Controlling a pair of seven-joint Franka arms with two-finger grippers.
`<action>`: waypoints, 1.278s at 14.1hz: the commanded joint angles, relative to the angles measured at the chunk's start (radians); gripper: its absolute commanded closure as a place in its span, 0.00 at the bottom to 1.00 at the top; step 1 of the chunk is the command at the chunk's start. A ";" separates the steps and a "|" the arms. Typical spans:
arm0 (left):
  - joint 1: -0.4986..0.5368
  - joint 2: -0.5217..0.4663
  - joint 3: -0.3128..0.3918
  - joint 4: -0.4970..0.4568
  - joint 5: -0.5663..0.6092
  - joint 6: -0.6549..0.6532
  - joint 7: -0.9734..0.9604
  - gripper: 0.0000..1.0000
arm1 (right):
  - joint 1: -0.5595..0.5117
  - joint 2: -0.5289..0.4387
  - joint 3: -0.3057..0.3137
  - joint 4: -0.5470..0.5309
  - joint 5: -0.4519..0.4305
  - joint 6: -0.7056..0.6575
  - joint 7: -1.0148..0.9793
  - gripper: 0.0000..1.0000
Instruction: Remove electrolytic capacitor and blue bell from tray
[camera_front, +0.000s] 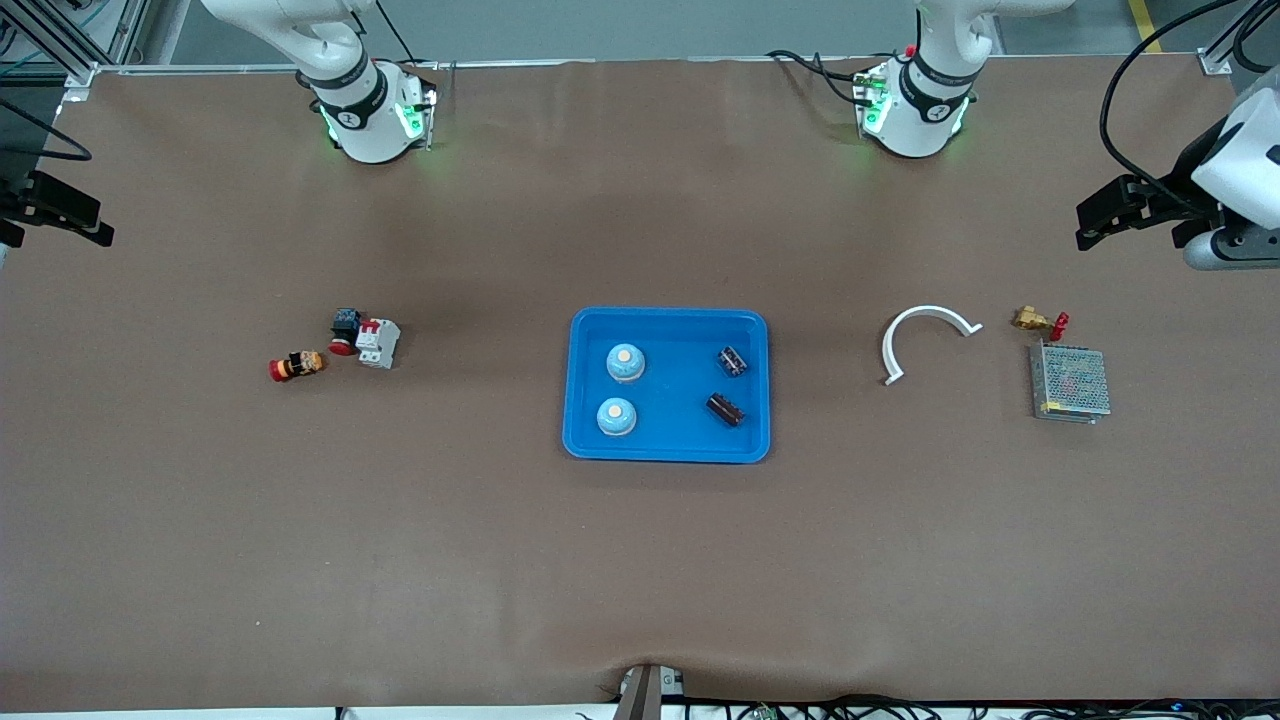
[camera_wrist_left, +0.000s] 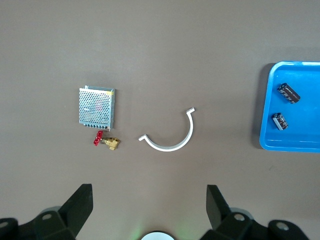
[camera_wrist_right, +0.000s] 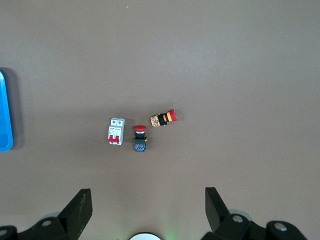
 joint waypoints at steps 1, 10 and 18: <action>0.003 -0.003 -0.002 0.007 -0.006 -0.005 0.013 0.00 | -0.009 -0.010 0.010 0.006 0.005 -0.008 -0.007 0.00; -0.030 0.113 -0.016 -0.005 -0.043 0.063 -0.147 0.00 | 0.038 -0.009 0.010 0.014 0.008 0.004 0.010 0.00; -0.063 0.118 -0.154 -0.376 -0.039 0.456 -0.583 0.00 | 0.276 0.057 0.010 0.019 0.018 0.103 0.320 0.00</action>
